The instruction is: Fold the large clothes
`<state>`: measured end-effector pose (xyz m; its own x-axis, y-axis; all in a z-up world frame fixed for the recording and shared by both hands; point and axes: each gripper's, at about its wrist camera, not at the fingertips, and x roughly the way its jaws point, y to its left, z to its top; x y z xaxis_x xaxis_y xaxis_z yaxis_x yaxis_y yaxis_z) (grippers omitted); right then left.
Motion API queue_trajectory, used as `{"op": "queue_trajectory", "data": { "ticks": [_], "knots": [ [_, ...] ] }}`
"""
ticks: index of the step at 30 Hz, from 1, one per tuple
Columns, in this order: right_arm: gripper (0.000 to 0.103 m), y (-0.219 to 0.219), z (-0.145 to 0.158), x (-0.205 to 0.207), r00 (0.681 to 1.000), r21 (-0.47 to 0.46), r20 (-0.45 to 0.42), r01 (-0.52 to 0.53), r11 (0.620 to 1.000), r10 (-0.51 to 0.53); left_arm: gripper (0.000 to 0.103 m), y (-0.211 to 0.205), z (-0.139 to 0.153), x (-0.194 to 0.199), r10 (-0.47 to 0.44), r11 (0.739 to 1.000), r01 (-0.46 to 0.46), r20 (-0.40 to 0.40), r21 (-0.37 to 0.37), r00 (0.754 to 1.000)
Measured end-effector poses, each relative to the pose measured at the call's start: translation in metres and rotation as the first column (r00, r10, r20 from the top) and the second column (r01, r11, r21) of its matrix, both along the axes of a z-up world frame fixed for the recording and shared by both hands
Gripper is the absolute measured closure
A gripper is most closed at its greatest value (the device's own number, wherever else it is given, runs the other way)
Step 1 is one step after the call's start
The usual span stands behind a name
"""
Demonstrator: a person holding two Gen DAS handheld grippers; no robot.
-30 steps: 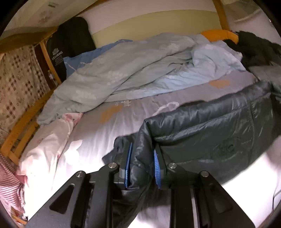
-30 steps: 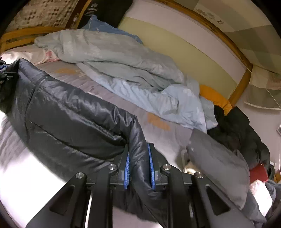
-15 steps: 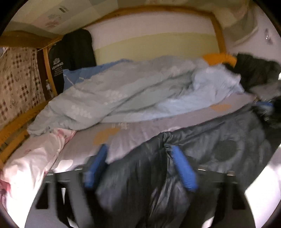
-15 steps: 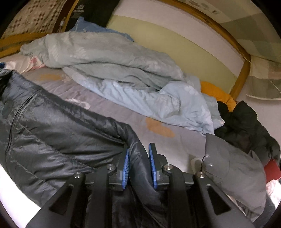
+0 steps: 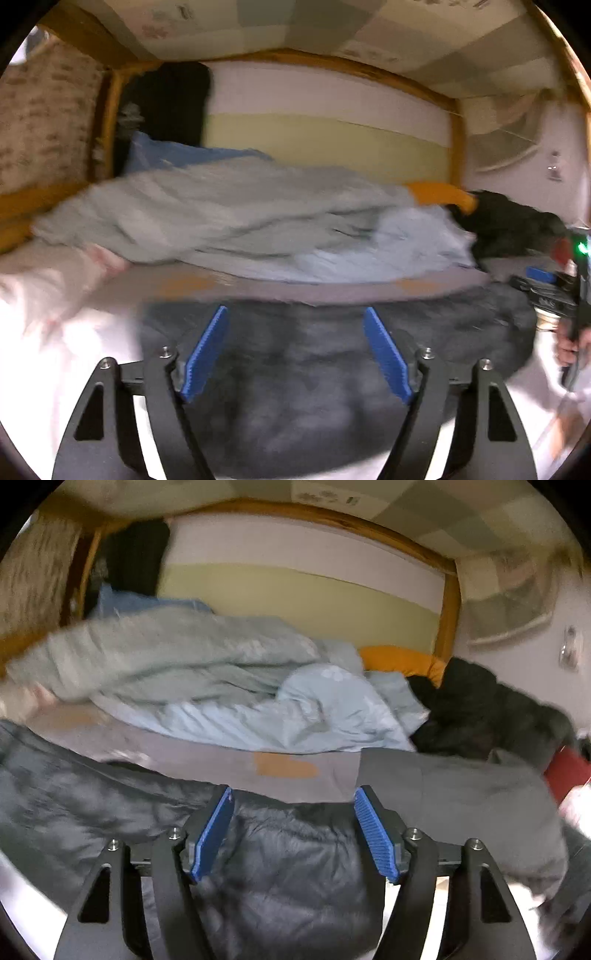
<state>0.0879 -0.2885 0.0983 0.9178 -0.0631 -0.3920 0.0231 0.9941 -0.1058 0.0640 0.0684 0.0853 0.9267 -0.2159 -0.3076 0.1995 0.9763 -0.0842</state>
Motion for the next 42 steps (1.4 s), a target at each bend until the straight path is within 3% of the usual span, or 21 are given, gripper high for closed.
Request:
{"op": "queue_trajectory", "data": {
  "ticks": [4, 7, 10, 14, 16, 19, 22, 27, 30, 35, 39, 42],
  "knots": [
    [0.025, 0.020, 0.000, -0.011, 0.992, 0.045, -0.041, -0.120, 0.992, 0.122, 0.029, -0.046, -0.015, -0.012, -0.071, 0.986, 0.074, -0.030, 0.149, 0.997],
    [0.018, 0.043, -0.015, -0.015, 0.960, 0.094, -0.158, -0.220, 0.971, 0.233, 0.029, -0.061, -0.031, -0.013, -0.116, 0.980, 0.133, -0.119, 0.147, 0.986],
    [0.018, 0.060, -0.043, -0.026, 0.945, 0.128, -0.234, -0.201, 0.971, 0.227, 0.029, -0.074, -0.046, -0.007, -0.132, 0.967, 0.169, -0.193, 0.192, 0.972],
    [0.018, 0.057, -0.057, -0.049, 0.985, 0.181, -0.131, -0.088, 0.980, 0.112, 0.029, -0.081, -0.061, 0.001, -0.107, 0.960, 0.160, -0.226, 0.229, 0.968],
    [0.018, 0.063, -0.064, -0.052, 0.994, 0.133, -0.072, -0.075, 0.988, 0.085, 0.029, -0.081, -0.066, 0.002, -0.090, 0.961, 0.145, -0.230, 0.235, 0.969],
    [0.018, 0.071, -0.080, -0.044, 0.997, 0.021, -0.058, -0.053, 0.998, 0.054, 0.028, -0.079, -0.075, 0.008, -0.048, 0.960, 0.098, -0.192, 0.263, 0.980],
    [0.018, 0.069, -0.087, -0.034, 0.995, 0.009, -0.074, -0.061, 0.998, 0.061, 0.026, -0.071, -0.086, 0.020, -0.041, 0.971, 0.080, -0.175, 0.226, 0.984],
    [0.018, 0.074, -0.081, -0.010, 0.999, -0.079, -0.018, -0.044, 0.996, 0.042, 0.026, -0.063, -0.086, 0.040, -0.038, 0.985, 0.071, -0.201, 0.158, 0.979],
    [0.018, 0.074, -0.083, 0.022, 0.996, -0.070, -0.072, -0.058, 0.996, 0.053, 0.025, -0.059, -0.085, 0.053, -0.035, 0.988, 0.067, -0.215, 0.142, 0.976],
    [0.018, 0.068, -0.080, 0.049, 0.995, -0.036, -0.083, -0.067, 0.997, 0.063, 0.026, -0.049, -0.082, 0.070, -0.024, 0.992, 0.052, -0.225, 0.117, 0.974],
    [0.020, 0.061, -0.060, 0.034, 0.998, -0.002, -0.058, -0.040, 0.999, 0.040, 0.027, -0.030, -0.053, 0.059, 0.027, 0.996, -0.016, -0.130, 0.083, 0.991],
    [0.020, 0.050, -0.048, 0.014, 0.990, -0.013, -0.136, -0.032, 0.999, 0.030, 0.027, -0.014, -0.031, 0.054, 0.039, 0.995, -0.026, -0.133, 0.098, 0.990]
  ]
}}
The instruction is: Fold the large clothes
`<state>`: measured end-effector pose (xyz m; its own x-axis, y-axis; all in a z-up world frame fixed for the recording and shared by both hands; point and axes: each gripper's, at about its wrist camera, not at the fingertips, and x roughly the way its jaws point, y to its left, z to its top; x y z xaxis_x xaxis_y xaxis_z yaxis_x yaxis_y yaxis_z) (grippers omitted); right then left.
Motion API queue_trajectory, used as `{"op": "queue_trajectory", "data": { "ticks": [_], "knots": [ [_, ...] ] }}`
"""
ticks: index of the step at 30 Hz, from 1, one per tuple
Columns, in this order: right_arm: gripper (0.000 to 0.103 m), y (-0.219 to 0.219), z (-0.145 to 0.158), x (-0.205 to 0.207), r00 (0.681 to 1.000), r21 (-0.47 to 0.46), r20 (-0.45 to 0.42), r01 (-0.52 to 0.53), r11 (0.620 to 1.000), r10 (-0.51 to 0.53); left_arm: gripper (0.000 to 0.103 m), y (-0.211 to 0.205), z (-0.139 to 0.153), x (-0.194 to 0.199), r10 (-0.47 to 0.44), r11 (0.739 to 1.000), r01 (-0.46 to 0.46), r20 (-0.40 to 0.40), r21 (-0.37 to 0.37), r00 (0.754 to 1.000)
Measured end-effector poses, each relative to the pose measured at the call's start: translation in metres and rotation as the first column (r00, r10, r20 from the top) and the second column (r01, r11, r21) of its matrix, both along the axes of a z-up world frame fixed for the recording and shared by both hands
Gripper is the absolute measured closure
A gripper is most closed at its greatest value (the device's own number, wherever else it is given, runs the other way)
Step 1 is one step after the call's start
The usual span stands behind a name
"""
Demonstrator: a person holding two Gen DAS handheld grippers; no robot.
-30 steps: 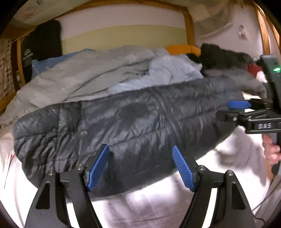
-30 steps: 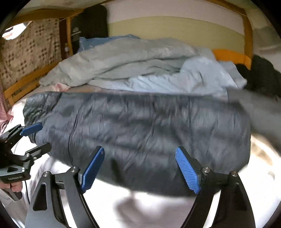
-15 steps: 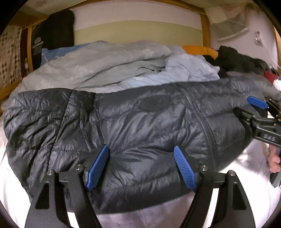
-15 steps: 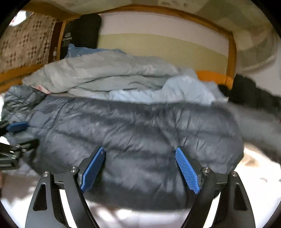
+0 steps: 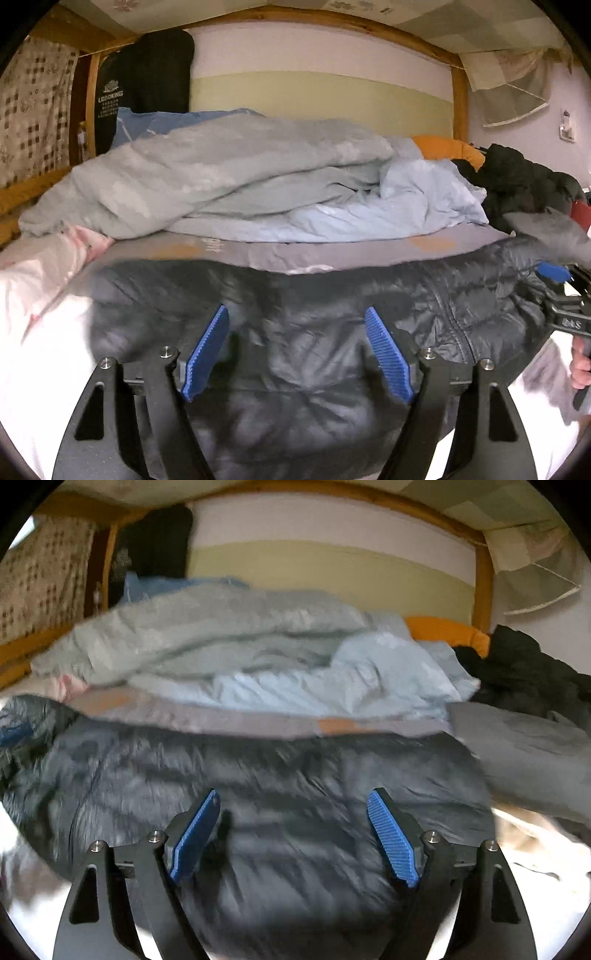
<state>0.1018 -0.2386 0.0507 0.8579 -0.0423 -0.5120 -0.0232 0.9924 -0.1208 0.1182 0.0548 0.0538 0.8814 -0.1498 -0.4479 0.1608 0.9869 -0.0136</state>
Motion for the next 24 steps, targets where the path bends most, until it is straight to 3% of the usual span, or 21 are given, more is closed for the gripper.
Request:
{"op": "queue_trajectory", "data": {
  "ticks": [2, 4, 7, 9, 10, 12, 14, 18, 21, 24],
  "knots": [
    [0.020, -0.010, 0.003, -0.009, 1.000, 0.011, -0.017, -0.006, 1.000, 0.006, 0.027, 0.013, 0.004, 0.003, 0.045, 0.999, -0.044, -0.036, 0.027, 0.998],
    [0.020, -0.022, 0.002, -0.005, 1.000, 0.010, -0.025, 0.014, 1.000, -0.014, 0.027, 0.032, 0.002, 0.010, 0.071, 0.997, -0.071, -0.062, 0.004, 0.996],
    [0.019, -0.037, -0.008, 0.014, 0.999, 0.037, -0.040, 0.010, 0.999, -0.008, 0.027, 0.060, -0.012, 0.034, 0.112, 0.990, -0.125, -0.170, -0.071, 0.979],
    [0.021, -0.039, -0.011, 0.026, 0.999, -0.026, 0.036, 0.011, 1.000, -0.010, 0.029, 0.078, -0.029, 0.057, 0.122, 0.979, -0.161, -0.273, -0.124, 0.954],
    [0.022, -0.038, -0.011, 0.029, 0.997, -0.073, 0.073, 0.018, 0.997, -0.013, 0.030, 0.084, -0.034, 0.063, 0.131, 0.975, -0.175, -0.284, -0.136, 0.950],
    [0.031, -0.039, -0.017, 0.041, 0.998, -0.101, 0.062, -0.014, 0.995, 0.020, 0.031, 0.092, -0.039, 0.069, 0.161, 0.972, -0.199, -0.267, -0.124, 0.950],
    [0.034, -0.047, -0.027, 0.056, 1.000, -0.043, -0.008, -0.016, 0.999, 0.016, 0.031, 0.095, -0.040, 0.074, 0.131, 0.976, -0.170, -0.260, -0.134, 0.957],
    [0.036, -0.054, -0.034, 0.064, 0.999, 0.004, -0.032, 0.007, 1.000, -0.006, 0.029, 0.094, -0.047, 0.079, 0.122, 0.980, -0.159, -0.262, -0.123, 0.957],
    [0.038, -0.055, -0.024, 0.058, 0.999, 0.034, -0.019, 0.043, 0.998, -0.043, 0.030, 0.091, -0.041, 0.071, 0.153, 0.978, -0.181, -0.227, -0.108, 0.962],
    [0.039, -0.049, -0.003, 0.041, 1.000, 0.096, 0.017, 0.001, 0.995, -0.003, 0.031, 0.078, -0.017, 0.052, 0.127, 0.984, -0.142, -0.134, -0.110, 0.983]
  ]
}}
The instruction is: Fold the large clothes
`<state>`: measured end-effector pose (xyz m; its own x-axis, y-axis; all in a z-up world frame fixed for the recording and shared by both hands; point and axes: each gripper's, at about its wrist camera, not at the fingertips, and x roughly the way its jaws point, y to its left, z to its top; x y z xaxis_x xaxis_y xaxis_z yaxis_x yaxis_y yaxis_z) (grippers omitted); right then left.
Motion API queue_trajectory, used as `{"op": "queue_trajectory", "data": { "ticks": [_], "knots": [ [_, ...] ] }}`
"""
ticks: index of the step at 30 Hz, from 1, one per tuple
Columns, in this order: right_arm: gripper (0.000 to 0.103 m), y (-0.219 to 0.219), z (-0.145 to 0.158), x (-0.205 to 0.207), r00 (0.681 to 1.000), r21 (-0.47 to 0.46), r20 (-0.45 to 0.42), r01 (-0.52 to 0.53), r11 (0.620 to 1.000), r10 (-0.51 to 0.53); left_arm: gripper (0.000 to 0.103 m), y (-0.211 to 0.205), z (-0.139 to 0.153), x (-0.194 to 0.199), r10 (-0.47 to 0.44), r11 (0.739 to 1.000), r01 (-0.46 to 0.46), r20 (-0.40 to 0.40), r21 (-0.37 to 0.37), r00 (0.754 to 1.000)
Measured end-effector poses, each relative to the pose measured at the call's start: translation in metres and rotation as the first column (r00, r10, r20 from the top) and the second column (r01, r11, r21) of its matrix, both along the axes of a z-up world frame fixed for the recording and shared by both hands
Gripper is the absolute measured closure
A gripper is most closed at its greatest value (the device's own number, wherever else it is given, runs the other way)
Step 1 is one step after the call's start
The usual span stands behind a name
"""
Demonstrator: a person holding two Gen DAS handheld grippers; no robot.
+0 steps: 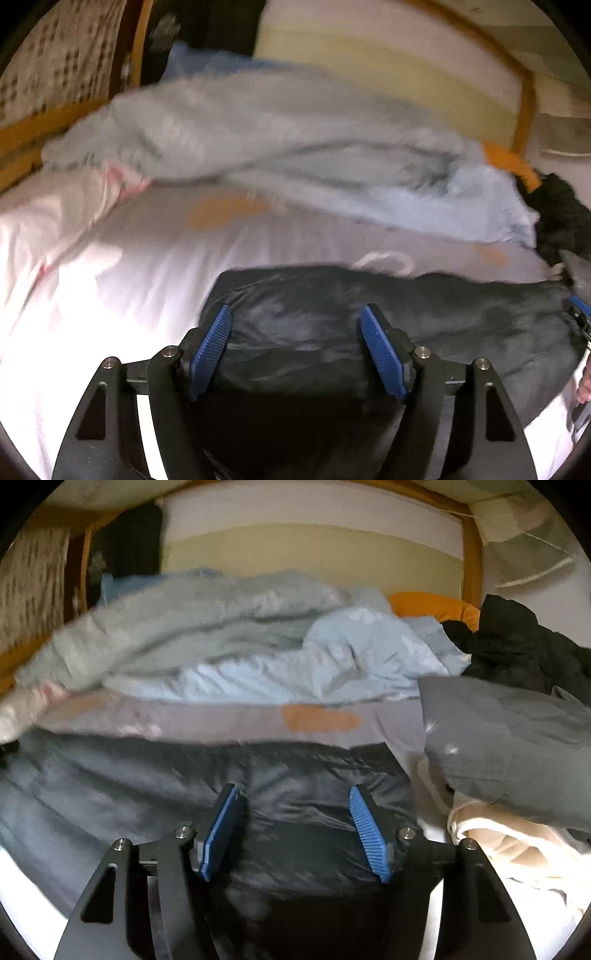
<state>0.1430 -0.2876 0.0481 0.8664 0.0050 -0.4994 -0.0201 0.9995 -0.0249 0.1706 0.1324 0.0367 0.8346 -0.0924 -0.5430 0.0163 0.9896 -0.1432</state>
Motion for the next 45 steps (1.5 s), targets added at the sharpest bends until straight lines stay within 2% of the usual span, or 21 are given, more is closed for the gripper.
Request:
{"op": "queue_trajectory", "data": {
  "ticks": [3, 5, 7, 9, 11, 15, 18, 21, 28, 45],
  "knots": [
    [0.039, 0.015, 0.009, -0.008, 0.999, -0.008, -0.010, -0.051, 0.999, 0.051, 0.031, -0.014, 0.014, -0.013, -0.048, 0.999, 0.047, 0.044, 0.017, 0.998],
    [0.039, 0.024, 0.006, -0.008, 0.997, -0.019, -0.034, -0.068, 0.997, 0.068, 0.030, -0.021, 0.012, -0.012, -0.075, 0.997, 0.075, 0.024, 0.024, 0.997],
    [0.039, 0.026, -0.003, -0.003, 0.997, -0.043, -0.065, -0.045, 0.998, 0.042, 0.029, -0.021, 0.003, -0.003, -0.040, 0.998, 0.041, -0.023, 0.054, 0.999],
    [0.039, 0.021, -0.015, 0.006, 0.991, -0.048, -0.131, -0.004, 0.999, -0.002, 0.026, -0.016, -0.010, 0.007, -0.046, 0.999, 0.048, -0.082, 0.025, 0.996],
    [0.038, 0.021, -0.020, 0.011, 0.984, -0.048, -0.180, -0.008, 0.999, -0.001, 0.025, -0.009, -0.023, 0.020, -0.051, 0.999, 0.050, -0.156, -0.007, 0.986],
    [0.037, 0.024, -0.024, 0.018, 0.976, -0.074, -0.219, -0.012, 0.997, -0.005, 0.020, -0.004, -0.037, 0.030, -0.069, 0.996, 0.054, -0.232, -0.071, 0.970],
    [0.036, 0.009, -0.040, 0.032, 0.957, 0.051, -0.289, -0.010, 0.999, 0.024, 0.016, 0.002, -0.048, 0.034, -0.094, 0.990, 0.061, -0.278, -0.124, 0.956],
    [0.035, 0.005, -0.051, 0.036, 0.956, 0.067, -0.291, -0.020, 0.998, 0.039, 0.016, 0.000, -0.052, 0.034, -0.098, 0.990, 0.063, -0.285, -0.127, 0.954],
    [0.035, 0.014, -0.057, 0.038, 0.958, 0.021, -0.285, -0.016, 1.000, 0.021, 0.009, -0.012, -0.056, 0.033, -0.050, 0.998, 0.040, -0.275, -0.039, 0.960],
    [0.034, 0.016, -0.057, 0.038, 0.959, -0.012, -0.282, -0.014, 1.000, 0.010, 0.008, -0.009, -0.059, 0.033, -0.044, 0.999, 0.037, -0.277, -0.029, 0.960]
  ]
}}
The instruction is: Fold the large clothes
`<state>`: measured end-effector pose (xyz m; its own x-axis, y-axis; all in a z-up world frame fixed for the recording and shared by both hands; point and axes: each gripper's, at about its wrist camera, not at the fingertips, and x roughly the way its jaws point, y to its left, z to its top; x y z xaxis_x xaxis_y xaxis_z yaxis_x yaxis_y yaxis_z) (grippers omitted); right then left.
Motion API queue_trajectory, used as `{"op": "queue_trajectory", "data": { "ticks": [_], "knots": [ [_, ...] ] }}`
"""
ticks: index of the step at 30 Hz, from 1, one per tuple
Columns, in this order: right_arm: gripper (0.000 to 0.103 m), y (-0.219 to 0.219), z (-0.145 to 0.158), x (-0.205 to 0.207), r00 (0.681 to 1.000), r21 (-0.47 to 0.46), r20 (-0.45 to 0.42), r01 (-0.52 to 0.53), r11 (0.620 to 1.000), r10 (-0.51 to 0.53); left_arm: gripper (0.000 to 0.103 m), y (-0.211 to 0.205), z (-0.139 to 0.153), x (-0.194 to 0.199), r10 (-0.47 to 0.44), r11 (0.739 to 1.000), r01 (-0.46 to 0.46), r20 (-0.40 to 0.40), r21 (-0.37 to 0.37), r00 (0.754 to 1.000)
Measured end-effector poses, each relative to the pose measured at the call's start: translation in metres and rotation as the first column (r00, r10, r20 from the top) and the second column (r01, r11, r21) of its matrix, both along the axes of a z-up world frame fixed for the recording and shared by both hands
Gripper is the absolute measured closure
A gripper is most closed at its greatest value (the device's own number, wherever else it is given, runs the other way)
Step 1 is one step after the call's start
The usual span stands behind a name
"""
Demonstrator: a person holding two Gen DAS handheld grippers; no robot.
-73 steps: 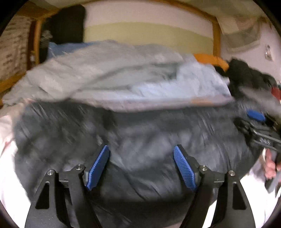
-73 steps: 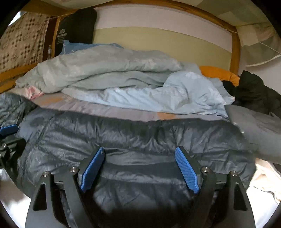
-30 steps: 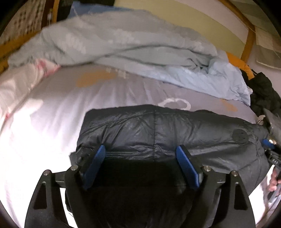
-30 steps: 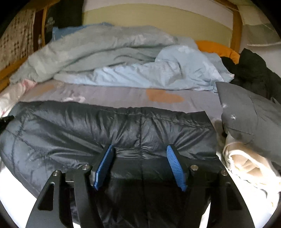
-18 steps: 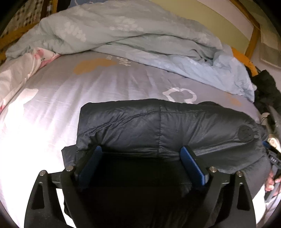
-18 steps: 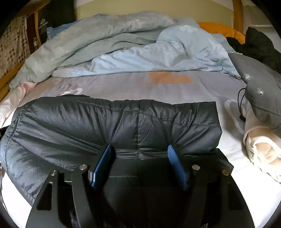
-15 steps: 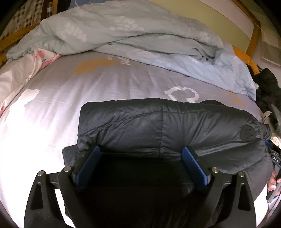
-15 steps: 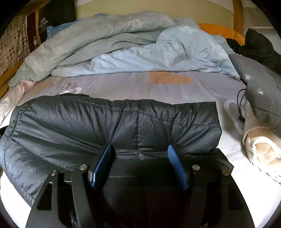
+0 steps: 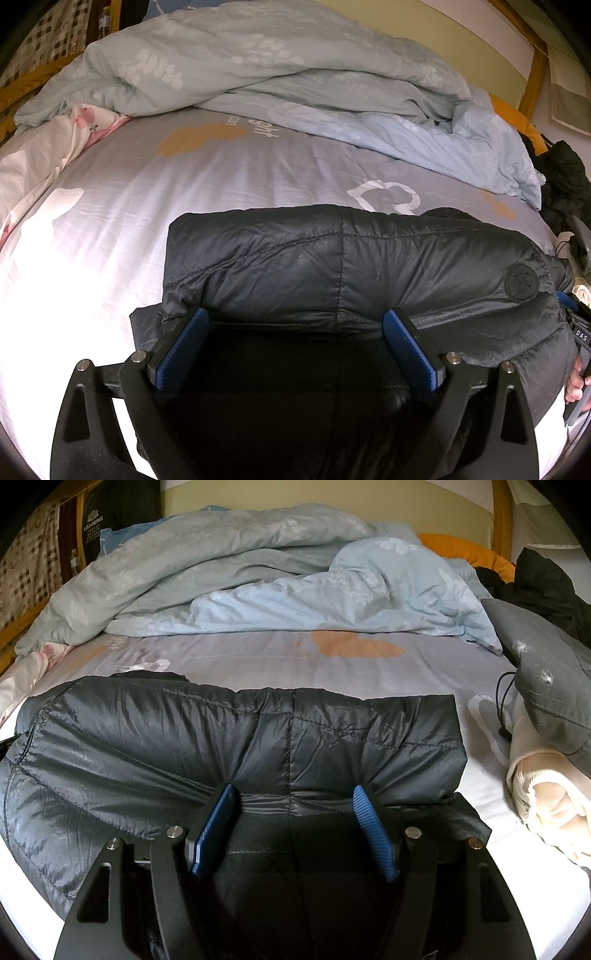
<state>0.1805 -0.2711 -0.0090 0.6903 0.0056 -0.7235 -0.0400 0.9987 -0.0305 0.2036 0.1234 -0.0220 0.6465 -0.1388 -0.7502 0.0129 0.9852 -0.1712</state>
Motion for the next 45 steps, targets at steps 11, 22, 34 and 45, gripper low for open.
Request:
{"op": "queue_trajectory", "data": {
  "ticks": [11, 22, 34, 45],
  "knots": [
    [0.034, 0.002, 0.007, -0.006, 1.000, -0.039, 0.013, 0.015, 0.999, -0.015, 0.024, -0.007, 0.017, -0.019, 0.057, 0.998, -0.058, 0.053, 0.011, 0.997],
    [0.077, 0.023, 0.080, -0.047, 0.987, 0.318, 0.056, -0.163, 0.934, 0.154, 0.079, -0.116, 0.066, -0.105, -0.329, 0.925, 0.372, 0.333, -0.072, 0.884],
    [0.095, 0.060, 0.062, -0.058, 0.947, 0.388, -0.047, -0.277, 0.879, 0.319, 0.089, -0.151, 0.001, -0.075, -0.344, 0.922, 0.367, 0.177, -0.120, 0.922],
    [0.095, 0.125, 0.017, 0.008, 0.914, 0.299, -0.283, -0.204, 0.932, 0.290, 0.088, -0.142, -0.008, -0.074, -0.344, 0.914, 0.364, 0.132, -0.181, 0.930]
  ]
}}
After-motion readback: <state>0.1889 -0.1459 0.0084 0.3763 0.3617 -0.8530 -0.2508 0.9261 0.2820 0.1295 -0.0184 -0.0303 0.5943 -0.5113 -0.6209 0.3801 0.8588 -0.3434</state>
